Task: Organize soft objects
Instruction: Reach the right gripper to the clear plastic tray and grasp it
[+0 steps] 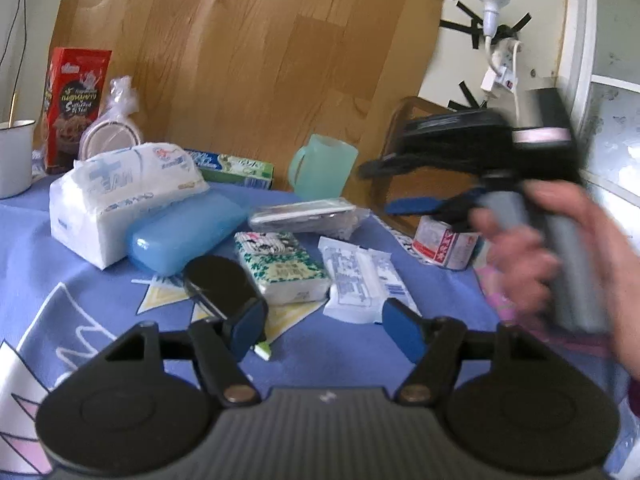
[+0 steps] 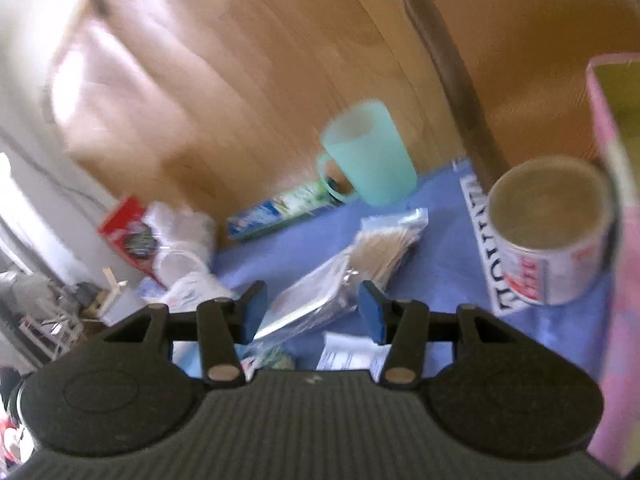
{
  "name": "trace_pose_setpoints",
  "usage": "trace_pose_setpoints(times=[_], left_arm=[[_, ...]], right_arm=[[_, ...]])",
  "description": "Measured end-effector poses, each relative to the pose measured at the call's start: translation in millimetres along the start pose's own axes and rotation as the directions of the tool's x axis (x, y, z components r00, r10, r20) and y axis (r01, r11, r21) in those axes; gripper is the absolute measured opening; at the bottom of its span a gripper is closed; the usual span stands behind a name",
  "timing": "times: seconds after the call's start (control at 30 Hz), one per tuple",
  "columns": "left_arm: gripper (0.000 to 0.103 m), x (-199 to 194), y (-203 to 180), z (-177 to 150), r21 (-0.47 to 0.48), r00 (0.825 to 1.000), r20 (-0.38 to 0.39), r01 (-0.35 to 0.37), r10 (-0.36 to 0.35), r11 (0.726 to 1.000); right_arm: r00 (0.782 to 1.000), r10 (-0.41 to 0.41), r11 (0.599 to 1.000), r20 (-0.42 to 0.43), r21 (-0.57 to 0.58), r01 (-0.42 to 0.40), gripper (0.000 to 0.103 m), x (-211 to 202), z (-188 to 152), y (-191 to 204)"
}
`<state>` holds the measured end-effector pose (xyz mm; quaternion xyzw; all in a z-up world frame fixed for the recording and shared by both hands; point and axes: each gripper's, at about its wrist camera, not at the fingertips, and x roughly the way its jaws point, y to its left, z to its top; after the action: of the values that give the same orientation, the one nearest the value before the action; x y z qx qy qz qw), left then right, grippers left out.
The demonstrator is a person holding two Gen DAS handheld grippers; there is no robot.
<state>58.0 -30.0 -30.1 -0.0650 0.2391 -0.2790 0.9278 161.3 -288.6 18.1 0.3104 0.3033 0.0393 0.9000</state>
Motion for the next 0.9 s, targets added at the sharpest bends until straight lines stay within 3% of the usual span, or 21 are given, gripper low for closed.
trace_pose_setpoints(times=[0.1,0.13,0.17,0.33,0.5,0.63,0.8,0.9], left_arm=[[0.068,-1.3,2.0,0.0,-0.005,1.000,0.015,0.010,-0.010,1.000],[0.068,-1.5,2.5,0.2,-0.007,1.000,0.018,0.011,-0.011,1.000],[0.068,-1.5,2.8,0.3,-0.010,1.000,0.019,0.012,-0.011,1.000],[0.070,-2.8,5.5,0.4,-0.025,1.000,0.027,0.015,-0.015,1.000],[0.070,-4.2,7.5,0.5,-0.038,0.999,0.031,0.018,-0.017,0.999],[0.070,-3.3,11.3,1.4,-0.063,0.999,0.021,0.025,-0.024,0.998],[0.070,0.5,12.4,2.1,-0.073,1.000,-0.003,0.017,-0.017,0.997],[0.070,1.3,12.2,2.3,-0.075,1.000,-0.010,0.010,-0.010,0.997]], right_arm=[[0.997,-0.040,0.996,-0.071,0.075,0.045,0.054,29.8,3.8,-9.2],[0.996,-0.032,0.994,-0.089,0.103,0.041,0.050,37.3,6.1,-12.9],[0.995,-0.014,0.992,-0.104,0.120,0.026,0.030,42.5,6.1,-14.4],[0.997,0.024,0.996,-0.068,0.088,-0.018,0.021,18.0,1.2,-8.2],[0.995,0.100,0.993,0.004,0.065,-0.100,0.019,-42.4,-16.2,-12.1],[0.992,0.126,0.991,0.030,0.037,-0.127,0.019,-92.1,-51.5,-27.7],[0.988,0.155,0.987,-0.016,-0.028,-0.156,0.020,-135.0,-107.3,-50.7],[0.990,0.134,0.989,-0.047,-0.054,-0.136,0.023,-150.5,-137.2,-60.9]])
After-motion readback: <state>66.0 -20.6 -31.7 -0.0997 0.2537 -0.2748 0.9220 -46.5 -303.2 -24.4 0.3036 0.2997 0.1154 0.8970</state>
